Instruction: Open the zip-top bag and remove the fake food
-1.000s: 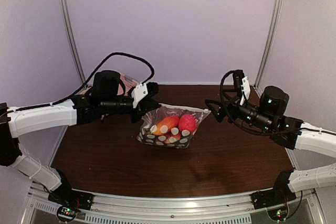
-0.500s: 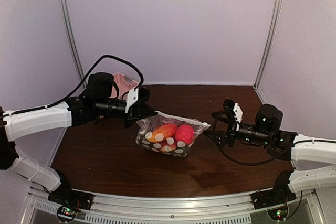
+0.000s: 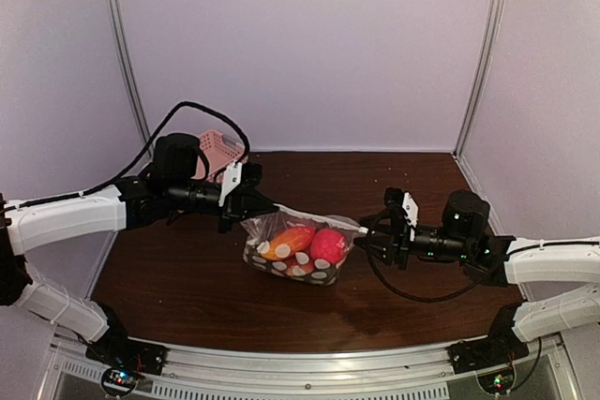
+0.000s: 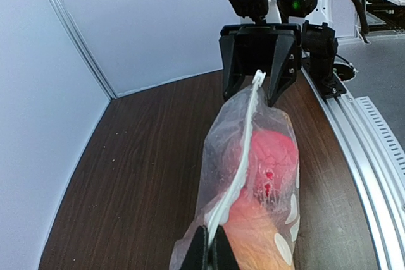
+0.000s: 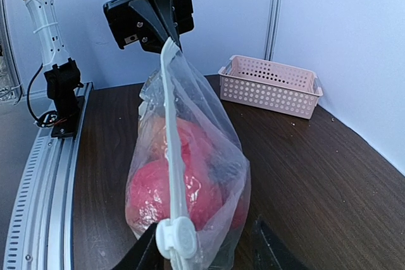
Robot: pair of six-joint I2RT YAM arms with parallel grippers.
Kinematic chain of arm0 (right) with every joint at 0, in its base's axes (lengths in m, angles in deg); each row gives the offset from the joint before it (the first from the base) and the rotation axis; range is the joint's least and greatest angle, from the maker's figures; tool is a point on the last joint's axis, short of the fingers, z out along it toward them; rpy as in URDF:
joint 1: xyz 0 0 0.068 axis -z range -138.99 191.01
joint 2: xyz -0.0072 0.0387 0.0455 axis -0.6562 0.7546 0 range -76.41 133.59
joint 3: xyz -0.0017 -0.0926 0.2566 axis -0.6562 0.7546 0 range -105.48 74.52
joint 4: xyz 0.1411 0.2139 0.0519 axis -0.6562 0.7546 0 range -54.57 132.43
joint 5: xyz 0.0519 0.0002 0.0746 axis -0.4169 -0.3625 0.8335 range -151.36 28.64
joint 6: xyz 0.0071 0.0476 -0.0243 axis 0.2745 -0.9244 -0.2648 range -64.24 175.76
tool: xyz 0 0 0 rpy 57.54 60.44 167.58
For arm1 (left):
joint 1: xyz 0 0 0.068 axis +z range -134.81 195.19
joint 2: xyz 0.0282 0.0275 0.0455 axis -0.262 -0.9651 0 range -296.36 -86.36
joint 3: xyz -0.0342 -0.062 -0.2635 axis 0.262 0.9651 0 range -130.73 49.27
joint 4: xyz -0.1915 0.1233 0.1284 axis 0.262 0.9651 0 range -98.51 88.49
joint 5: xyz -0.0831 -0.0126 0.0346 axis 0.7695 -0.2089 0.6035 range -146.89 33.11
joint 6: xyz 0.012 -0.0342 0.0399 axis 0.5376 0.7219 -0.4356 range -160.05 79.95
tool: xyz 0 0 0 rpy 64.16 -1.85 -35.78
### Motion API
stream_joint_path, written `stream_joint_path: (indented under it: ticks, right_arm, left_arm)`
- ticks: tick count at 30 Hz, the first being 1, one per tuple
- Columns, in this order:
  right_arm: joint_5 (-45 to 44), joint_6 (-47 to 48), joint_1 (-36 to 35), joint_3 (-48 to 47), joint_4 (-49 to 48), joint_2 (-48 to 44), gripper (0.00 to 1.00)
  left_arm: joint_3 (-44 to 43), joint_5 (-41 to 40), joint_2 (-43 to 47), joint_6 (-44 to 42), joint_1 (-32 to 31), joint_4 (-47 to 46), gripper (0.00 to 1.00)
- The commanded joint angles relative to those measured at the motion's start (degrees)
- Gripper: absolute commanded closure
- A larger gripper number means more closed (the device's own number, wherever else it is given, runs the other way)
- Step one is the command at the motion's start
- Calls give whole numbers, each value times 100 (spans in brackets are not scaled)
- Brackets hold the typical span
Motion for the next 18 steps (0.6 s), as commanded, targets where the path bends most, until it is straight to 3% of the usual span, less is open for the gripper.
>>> stream_joint_path:
  ticks: [1,7,16,18]
  right_arm:
    - [157,42,-54,27,-146,66,56]
    - [123,70,-69,15,-135,82,69]
    - [3,11,-165,-209,140,14,100]
    - [-20,7,-234,-328,339,21,100]
  left_arm:
    - [35,242,138,106,107,-487,100]
    - [65,296,134,154,174,-568,100]
    - [57,133,114,190,179,-537,100]
    - [20,50,109,233,179,-531,89]
